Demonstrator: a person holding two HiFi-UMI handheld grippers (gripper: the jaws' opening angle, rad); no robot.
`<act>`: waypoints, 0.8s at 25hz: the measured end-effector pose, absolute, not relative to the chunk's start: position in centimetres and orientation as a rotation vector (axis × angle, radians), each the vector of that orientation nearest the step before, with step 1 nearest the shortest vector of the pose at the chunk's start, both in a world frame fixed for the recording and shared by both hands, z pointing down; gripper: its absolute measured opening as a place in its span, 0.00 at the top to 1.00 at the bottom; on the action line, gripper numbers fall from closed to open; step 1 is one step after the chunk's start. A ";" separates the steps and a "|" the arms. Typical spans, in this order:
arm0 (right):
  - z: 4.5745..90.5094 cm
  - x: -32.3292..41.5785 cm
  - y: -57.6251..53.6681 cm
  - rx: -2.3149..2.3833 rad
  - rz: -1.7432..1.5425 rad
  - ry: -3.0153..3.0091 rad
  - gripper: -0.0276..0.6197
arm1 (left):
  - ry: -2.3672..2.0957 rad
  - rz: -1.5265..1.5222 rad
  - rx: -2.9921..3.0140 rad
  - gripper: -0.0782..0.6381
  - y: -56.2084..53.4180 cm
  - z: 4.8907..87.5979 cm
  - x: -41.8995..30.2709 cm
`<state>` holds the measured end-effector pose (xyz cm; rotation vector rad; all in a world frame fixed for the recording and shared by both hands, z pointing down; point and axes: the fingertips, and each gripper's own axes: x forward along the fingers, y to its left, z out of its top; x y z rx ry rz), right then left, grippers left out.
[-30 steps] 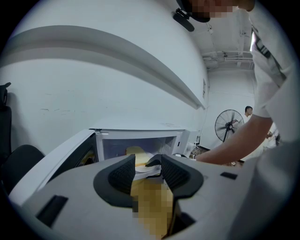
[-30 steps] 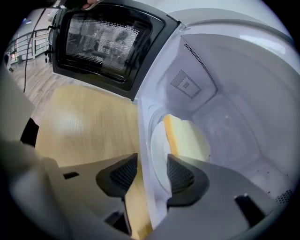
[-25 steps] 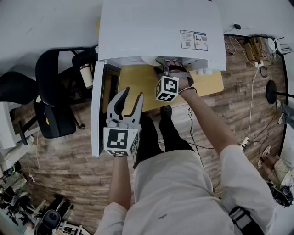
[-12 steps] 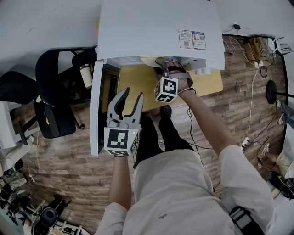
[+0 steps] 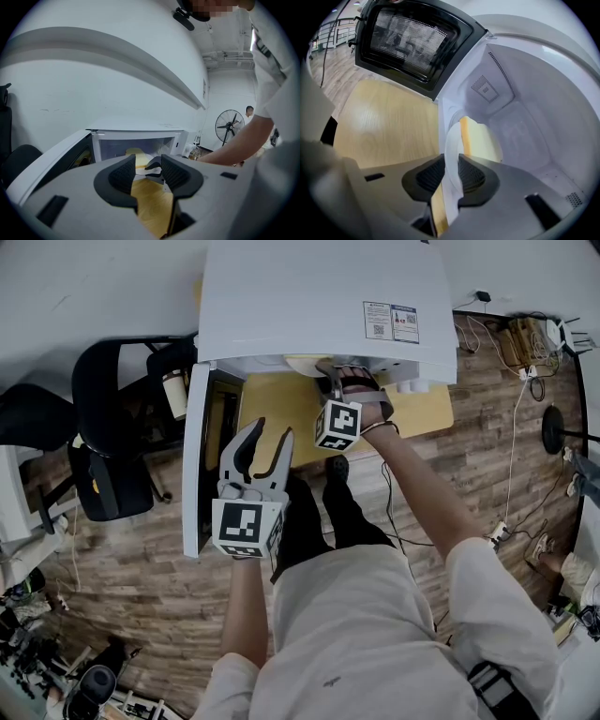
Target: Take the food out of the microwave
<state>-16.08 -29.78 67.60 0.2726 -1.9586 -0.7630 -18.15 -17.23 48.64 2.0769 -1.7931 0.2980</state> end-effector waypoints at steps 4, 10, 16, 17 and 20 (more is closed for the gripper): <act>67.2 -15.8 -29.5 0.277 -0.804 -1.953 0.84 | -1.800 0.296 2.077 0.68 -17.4 48.4 -18.1; 66.6 -15.3 -29.0 0.315 -0.903 -1.930 0.87 | -1.811 0.295 2.076 0.68 -17.5 48.2 -17.9; 65.5 -15.0 -28.6 0.347 -1.006 -1.916 0.90 | -1.823 0.291 2.075 0.68 -17.7 47.8 -17.1; 65.3 -14.9 -28.6 0.352 -1.024 -1.914 0.91 | -1.826 0.290 2.074 0.68 -17.8 47.7 -16.9; 64.9 -14.7 -28.6 0.360 -1.088 -1.903 0.92 | -1.838 0.289 2.070 0.68 -17.8 47.5 -16.5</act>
